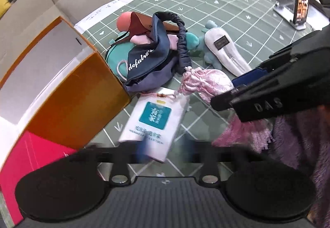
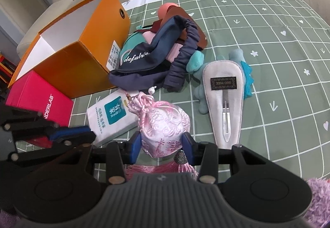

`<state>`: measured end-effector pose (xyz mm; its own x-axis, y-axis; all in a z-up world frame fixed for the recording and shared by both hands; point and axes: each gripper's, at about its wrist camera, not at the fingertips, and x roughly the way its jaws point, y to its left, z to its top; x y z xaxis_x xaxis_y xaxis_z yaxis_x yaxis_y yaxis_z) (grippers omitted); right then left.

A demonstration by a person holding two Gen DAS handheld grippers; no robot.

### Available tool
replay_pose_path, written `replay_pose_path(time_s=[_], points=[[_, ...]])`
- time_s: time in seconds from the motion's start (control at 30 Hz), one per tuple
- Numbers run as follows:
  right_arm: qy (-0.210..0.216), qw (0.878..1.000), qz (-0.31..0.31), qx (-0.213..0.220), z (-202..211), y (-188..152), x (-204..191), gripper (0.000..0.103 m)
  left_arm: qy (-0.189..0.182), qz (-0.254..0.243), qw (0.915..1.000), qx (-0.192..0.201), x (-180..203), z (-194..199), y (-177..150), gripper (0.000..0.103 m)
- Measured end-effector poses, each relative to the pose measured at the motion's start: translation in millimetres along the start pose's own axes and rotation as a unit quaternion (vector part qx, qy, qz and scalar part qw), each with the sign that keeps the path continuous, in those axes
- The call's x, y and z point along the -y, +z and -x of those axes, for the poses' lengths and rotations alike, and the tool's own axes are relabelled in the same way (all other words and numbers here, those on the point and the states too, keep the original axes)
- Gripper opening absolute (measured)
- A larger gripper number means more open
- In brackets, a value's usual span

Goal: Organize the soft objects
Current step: 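Lift the white packet with the left tool while the right tool lifts the pink pouch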

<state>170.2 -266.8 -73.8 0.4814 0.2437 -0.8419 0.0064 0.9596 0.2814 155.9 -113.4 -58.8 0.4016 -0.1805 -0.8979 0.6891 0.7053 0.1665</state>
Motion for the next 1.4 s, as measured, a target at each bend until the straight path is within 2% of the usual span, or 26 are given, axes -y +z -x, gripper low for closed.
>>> replay_pose_path(time_s=[0.03, 0.1, 0.17, 0.23, 0.37, 0.5, 0.63, 0.7, 0.77, 0.8, 0.9, 1.0, 1.17, 1.4], points=[[0.002, 1.0, 0.001, -0.002, -1, 0, -1, 0.043, -0.013, -0.016, 0.9998, -0.006, -2, -3, 5, 0.097], [0.008, 1.0, -0.001, -0.009, -5, 0, 0, 0.043, -0.021, -0.047, 0.9985, -0.021, -4, -10, 15, 0.095], [0.012, 1.0, -0.004, -0.018, -10, 2, 1, 0.043, -0.01, -0.083, 0.9954, -0.047, -5, -22, 28, 0.095], [0.015, 1.0, -0.008, -0.022, -14, 3, 2, 0.043, -0.014, -0.108, 0.9915, -0.07, -7, -35, 37, 0.096], [0.028, 0.999, -0.01, -0.025, -18, 5, 2, 0.043, -0.028, -0.119, 0.9856, -0.117, -12, -62, 48, 0.095], [0.039, 0.999, -0.021, -0.03, -21, 8, 7, 0.043, -0.05, -0.115, 0.983, -0.134, -13, -77, 48, 0.097], [0.045, 0.998, -0.023, -0.033, -23, 9, 8, 0.043, -0.084, -0.064, 0.9845, -0.14, -28, -85, 49, 0.098], [0.045, 0.998, -0.025, -0.032, -23, 10, 9, 0.044, -0.098, -0.033, 0.9853, -0.136, -37, -87, 47, 0.094], [0.047, 0.998, -0.028, -0.034, -24, 10, 11, 0.044, -0.096, -0.025, 0.9858, -0.135, -38, -86, 46, 0.089], [0.047, 0.998, -0.029, -0.034, -24, 10, 11, 0.044, -0.095, -0.022, 0.9865, -0.132, -38, -83, 45, 0.082], [0.045, 0.998, -0.033, -0.032, -24, 11, 12, 0.044, -0.088, -0.007, 0.9885, -0.123, -37, -78, 40, 0.074], [0.041, 0.998, -0.031, -0.031, -22, 10, 12, 0.044, -0.071, 0.012, 0.9914, -0.109, -33, -70, 31, 0.07], [0.038, 0.998, -0.033, -0.029, -19, 8, 11, 0.043, -0.061, 0.075, 0.9909, -0.093, -28, -53, 15, 0.069], [0.038, 0.999, -0.013, -0.021, -4, 1, 2, 0.042, -0.031, 0.129, 0.9893, -0.061, -21, -14, -5, 0.069]])
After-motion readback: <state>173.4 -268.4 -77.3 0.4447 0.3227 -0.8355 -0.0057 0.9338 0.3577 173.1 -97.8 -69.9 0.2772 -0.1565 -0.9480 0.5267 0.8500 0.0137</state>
